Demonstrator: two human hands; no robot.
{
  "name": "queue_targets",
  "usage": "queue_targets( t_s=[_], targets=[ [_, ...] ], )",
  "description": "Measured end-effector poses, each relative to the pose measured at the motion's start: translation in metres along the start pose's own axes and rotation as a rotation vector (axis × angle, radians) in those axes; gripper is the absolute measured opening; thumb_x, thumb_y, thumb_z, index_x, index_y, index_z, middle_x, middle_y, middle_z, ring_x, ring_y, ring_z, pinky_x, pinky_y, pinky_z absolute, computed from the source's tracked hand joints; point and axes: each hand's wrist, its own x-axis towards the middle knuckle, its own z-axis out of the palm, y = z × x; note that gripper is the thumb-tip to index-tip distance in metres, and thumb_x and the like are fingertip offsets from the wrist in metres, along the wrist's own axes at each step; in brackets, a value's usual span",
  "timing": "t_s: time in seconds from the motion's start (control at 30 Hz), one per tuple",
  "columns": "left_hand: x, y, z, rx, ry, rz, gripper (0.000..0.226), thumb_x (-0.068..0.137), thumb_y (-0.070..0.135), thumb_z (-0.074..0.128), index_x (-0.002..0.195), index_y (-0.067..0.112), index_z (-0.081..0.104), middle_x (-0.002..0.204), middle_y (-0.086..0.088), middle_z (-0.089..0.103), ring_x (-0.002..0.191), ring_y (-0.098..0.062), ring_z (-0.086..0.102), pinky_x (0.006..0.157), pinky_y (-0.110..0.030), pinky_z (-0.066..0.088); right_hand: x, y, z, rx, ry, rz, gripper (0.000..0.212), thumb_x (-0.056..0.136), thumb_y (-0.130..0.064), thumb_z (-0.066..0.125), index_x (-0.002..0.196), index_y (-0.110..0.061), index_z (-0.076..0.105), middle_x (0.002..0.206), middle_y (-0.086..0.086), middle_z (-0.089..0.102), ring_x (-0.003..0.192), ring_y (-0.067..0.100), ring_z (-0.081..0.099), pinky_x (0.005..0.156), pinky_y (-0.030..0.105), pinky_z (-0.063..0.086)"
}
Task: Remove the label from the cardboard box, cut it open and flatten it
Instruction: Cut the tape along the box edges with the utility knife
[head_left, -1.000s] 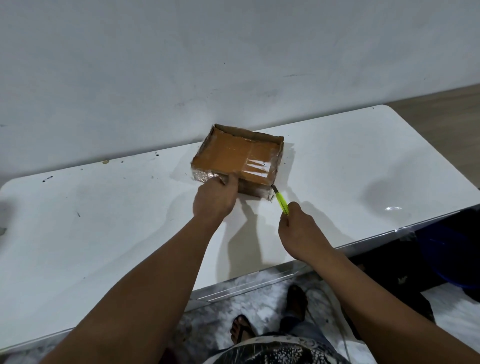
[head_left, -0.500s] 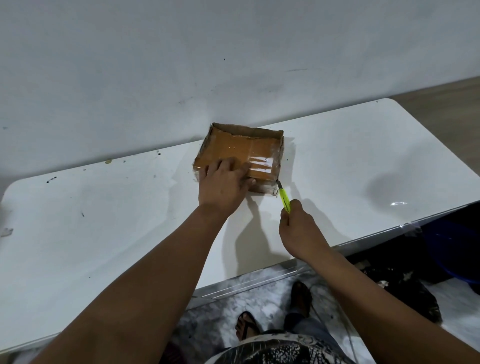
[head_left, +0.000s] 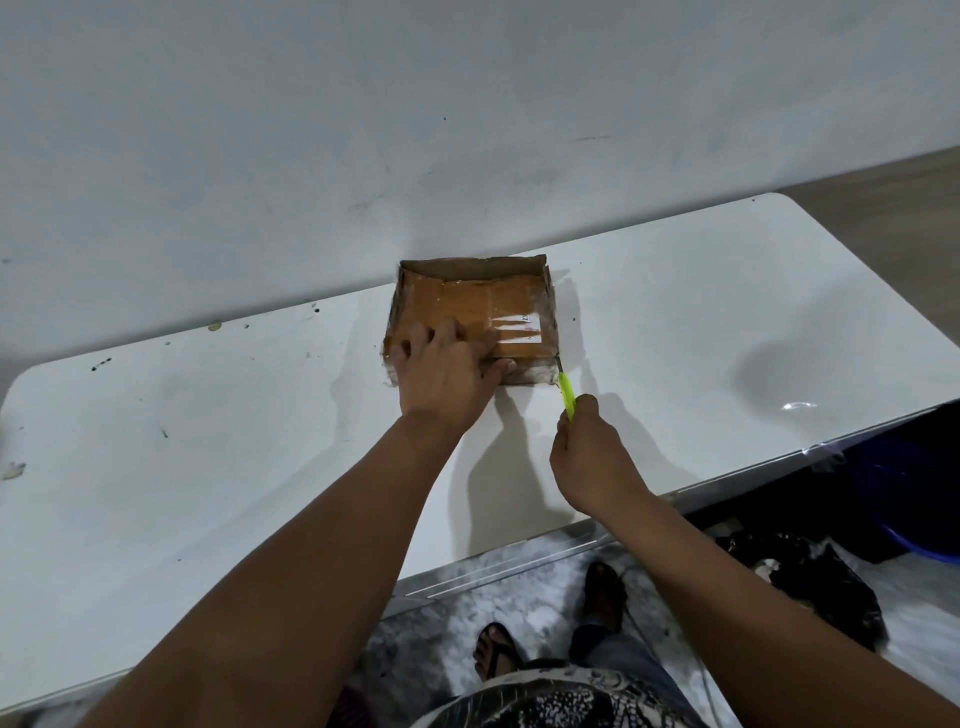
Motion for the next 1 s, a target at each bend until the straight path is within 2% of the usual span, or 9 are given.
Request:
queue_targets(
  t_s=[0.23, 0.43, 0.57, 0.7, 0.83, 1.0],
  targets=[
    [0.0, 0.0, 0.001, 0.017, -0.021, 0.002, 0.045, 0.1, 0.063, 0.042, 0.139, 0.048, 0.057, 0.135, -0.002, 0.053, 0.134, -0.037, 0.035, 0.108, -0.054, 0.026, 0.006, -0.003, -0.006, -0.046, -0.009, 0.012, 0.007, 0.099, -0.012, 0.038, 0.096, -0.007, 0.035, 0.071, 0.001, 0.043, 0.058, 0.014, 0.043, 0.046, 0.028, 0.025],
    [-0.005, 0.003, 0.007, 0.055, 0.021, -0.018, 0.043, 0.101, 0.06, 0.042, 0.139, 0.046, 0.057, 0.138, -0.002, 0.054, 0.134, -0.038, 0.036, 0.11, -0.054, 0.026, 0.011, -0.011, -0.021, 0.061, -0.161, 0.131, 0.013, 0.097, -0.019, 0.034, 0.097, -0.008, 0.04, 0.081, 0.008, 0.049, 0.058, 0.022, 0.047, 0.048, 0.025, 0.036],
    [-0.008, 0.003, 0.01, 0.084, 0.039, -0.016, 0.042, 0.104, 0.054, 0.041, 0.142, 0.045, 0.055, 0.141, -0.002, 0.055, 0.133, -0.038, 0.038, 0.109, -0.054, 0.027, 0.02, -0.019, -0.032, 0.21, -0.22, 0.251, 0.014, 0.086, -0.014, 0.031, 0.094, -0.011, 0.042, 0.082, 0.011, 0.046, 0.053, 0.024, 0.041, 0.059, 0.036, 0.039],
    [-0.006, 0.005, 0.006, 0.128, 0.026, -0.014, 0.041, 0.105, 0.052, 0.041, 0.142, 0.045, 0.055, 0.139, -0.002, 0.056, 0.132, -0.038, 0.039, 0.105, -0.054, 0.032, 0.017, -0.018, -0.033, 0.12, -0.222, 0.21, 0.016, 0.089, -0.012, 0.032, 0.1, -0.007, 0.042, 0.083, 0.012, 0.046, 0.056, 0.025, 0.041, 0.059, 0.035, 0.04],
    [-0.006, 0.003, 0.007, 0.135, 0.028, -0.012, 0.04, 0.106, 0.052, 0.04, 0.144, 0.047, 0.052, 0.139, -0.001, 0.055, 0.132, -0.037, 0.039, 0.105, -0.053, 0.031, 0.017, -0.016, -0.029, 0.051, -0.216, 0.171, 0.015, 0.093, -0.014, 0.033, 0.104, -0.006, 0.042, 0.084, 0.012, 0.047, 0.056, 0.025, 0.045, 0.051, 0.03, 0.039],
    [-0.007, 0.005, 0.006, 0.133, 0.033, -0.018, 0.038, 0.107, 0.044, 0.041, 0.142, 0.046, 0.055, 0.136, -0.001, 0.057, 0.131, -0.037, 0.04, 0.105, -0.054, 0.032, 0.02, -0.012, -0.023, 0.049, -0.277, 0.246, 0.019, 0.089, -0.006, 0.036, 0.105, -0.003, 0.045, 0.084, 0.015, 0.048, 0.057, 0.026, 0.048, 0.055, 0.03, 0.04]
  ],
)
